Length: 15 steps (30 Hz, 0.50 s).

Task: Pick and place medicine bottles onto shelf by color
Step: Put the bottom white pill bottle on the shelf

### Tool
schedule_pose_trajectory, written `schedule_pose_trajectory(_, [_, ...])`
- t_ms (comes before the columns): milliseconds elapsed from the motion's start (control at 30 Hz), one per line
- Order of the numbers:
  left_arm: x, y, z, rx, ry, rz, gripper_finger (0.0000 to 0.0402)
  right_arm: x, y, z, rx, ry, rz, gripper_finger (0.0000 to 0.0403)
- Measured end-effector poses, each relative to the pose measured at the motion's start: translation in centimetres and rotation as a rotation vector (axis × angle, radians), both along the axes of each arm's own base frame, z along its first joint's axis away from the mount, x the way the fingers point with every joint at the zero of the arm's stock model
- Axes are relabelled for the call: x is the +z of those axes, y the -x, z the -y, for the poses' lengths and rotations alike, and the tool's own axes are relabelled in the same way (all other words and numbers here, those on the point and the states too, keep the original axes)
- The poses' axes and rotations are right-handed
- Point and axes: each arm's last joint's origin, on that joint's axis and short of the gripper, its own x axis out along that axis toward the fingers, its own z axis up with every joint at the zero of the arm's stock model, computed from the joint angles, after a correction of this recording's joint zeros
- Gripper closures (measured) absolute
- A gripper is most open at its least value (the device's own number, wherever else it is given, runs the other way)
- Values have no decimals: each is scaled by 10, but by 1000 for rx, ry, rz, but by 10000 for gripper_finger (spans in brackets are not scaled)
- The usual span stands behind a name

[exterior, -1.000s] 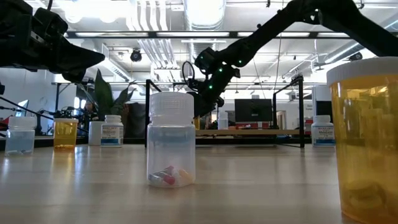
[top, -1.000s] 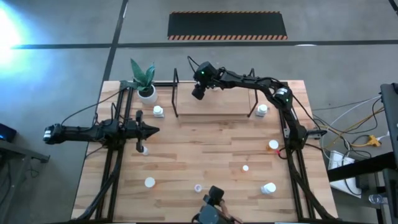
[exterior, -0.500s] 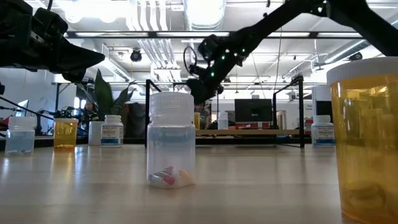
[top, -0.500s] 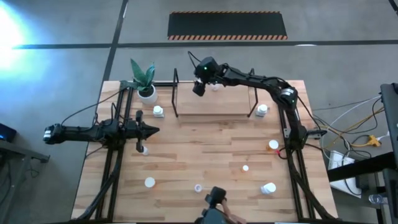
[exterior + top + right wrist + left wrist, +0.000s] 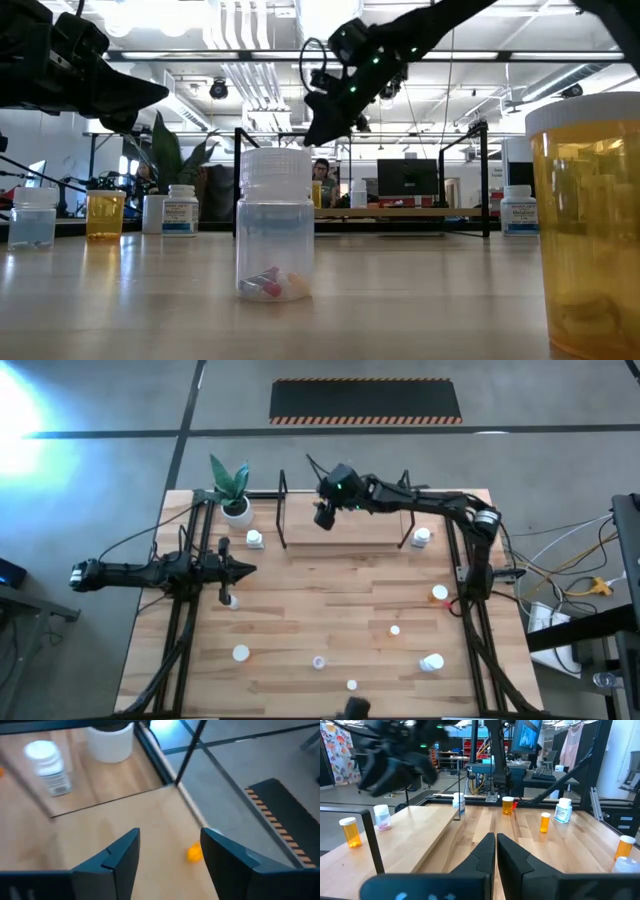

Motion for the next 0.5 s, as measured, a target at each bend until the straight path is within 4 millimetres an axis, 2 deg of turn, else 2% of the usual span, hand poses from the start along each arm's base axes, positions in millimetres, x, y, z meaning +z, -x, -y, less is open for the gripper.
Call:
schedule_pose_trajectory(133, [0, 0, 0, 0, 0, -1, 402, -2, 12, -48, 2, 8, -13, 223])
schedule_pose_trajectory(267, [0, 0, 0, 0, 0, -1, 402, 3, 31, -103, 9, 3, 21, 239])
schedule_pose_trajectory(400, [0, 0, 0, -1, 0, 0, 402, 9, 61, -153, 34, -65, 51, 253])
schedule_pose_trajectory(500, [0, 0, 0, 0, 0, -1, 402, 12, 86, -182, 73, -142, 52, 262])
